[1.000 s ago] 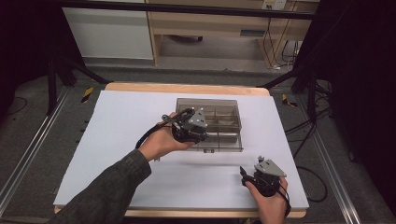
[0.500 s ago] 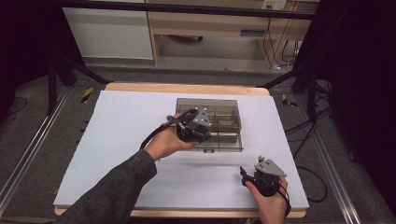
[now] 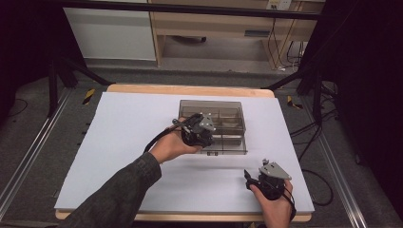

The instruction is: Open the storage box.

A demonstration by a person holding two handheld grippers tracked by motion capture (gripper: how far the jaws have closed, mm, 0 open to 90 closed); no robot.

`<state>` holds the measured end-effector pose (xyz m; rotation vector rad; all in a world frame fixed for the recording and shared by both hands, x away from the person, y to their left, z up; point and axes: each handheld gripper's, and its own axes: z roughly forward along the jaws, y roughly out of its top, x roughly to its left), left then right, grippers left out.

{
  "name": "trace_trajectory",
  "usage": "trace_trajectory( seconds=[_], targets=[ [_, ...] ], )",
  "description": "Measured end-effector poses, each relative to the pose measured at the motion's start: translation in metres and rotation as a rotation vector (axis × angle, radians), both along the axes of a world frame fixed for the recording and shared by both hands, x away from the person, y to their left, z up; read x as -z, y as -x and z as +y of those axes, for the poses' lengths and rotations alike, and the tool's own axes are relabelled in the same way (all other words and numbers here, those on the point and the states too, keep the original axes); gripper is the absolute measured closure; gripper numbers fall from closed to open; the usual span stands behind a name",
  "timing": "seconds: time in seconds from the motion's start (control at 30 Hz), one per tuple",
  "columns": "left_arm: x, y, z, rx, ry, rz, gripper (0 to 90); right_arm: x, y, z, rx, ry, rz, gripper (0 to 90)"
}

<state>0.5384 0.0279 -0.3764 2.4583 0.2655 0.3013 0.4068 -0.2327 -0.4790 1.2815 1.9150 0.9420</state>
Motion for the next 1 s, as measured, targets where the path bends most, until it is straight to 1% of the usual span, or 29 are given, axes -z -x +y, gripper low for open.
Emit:
trace_trajectory(
  seconds=[0.03,0.07,0.13,0.27,0.33,0.4,0.57,0.67,0.73,0.8,0.9,0.93,1.0],
  targets=[
    [0.001,-0.001,0.000,0.002,-0.009,0.002,73.1,0.000,0.000,0.000,0.000,0.000,0.000,25.3],
    [0.002,-0.001,-0.001,-0.001,-0.004,0.006,73.1,0.000,0.000,0.000,0.001,0.000,0.001,25.3],
    [0.004,-0.002,-0.001,0.000,-0.012,0.014,73.1,0.000,0.000,0.000,0.001,-0.003,0.001,25.3],
    [0.005,-0.004,-0.002,-0.001,-0.007,0.015,73.1,0.000,0.000,0.000,0.000,-0.004,0.002,25.3],
    [0.005,-0.004,-0.001,-0.002,-0.016,0.021,73.0,0.000,0.000,0.000,0.000,-0.004,0.002,25.2],
    [0.006,-0.005,-0.001,-0.003,-0.015,0.024,73.0,0.000,0.000,0.000,-0.001,-0.004,0.004,25.2],
    [0.006,-0.006,0.000,-0.006,-0.003,0.033,72.5,0.000,0.000,0.000,-0.002,-0.005,0.007,24.8],
    [0.005,-0.007,0.003,-0.005,0.028,0.049,72.0,0.000,0.001,0.000,-0.006,-0.009,0.004,24.6],
    [0.002,-0.008,0.005,-0.003,0.028,0.040,71.7,-0.001,0.002,0.001,-0.011,-0.011,-0.003,24.6],
    [-0.001,-0.007,0.008,-0.008,0.040,0.037,71.0,-0.001,0.003,0.001,-0.012,-0.012,-0.005,24.7],
    [-0.008,-0.004,0.014,-0.007,0.052,0.020,70.2,-0.003,0.003,0.001,-0.007,-0.013,-0.007,25.0],
    [-0.012,-0.002,0.017,-0.009,0.065,0.012,69.6,-0.004,0.003,0.001,-0.006,-0.009,-0.007,25.6],
    [-0.019,0.002,0.024,-0.012,0.071,-0.004,68.5,-0.009,0.003,0.001,-0.006,0.013,-0.005,27.2]
  ],
)
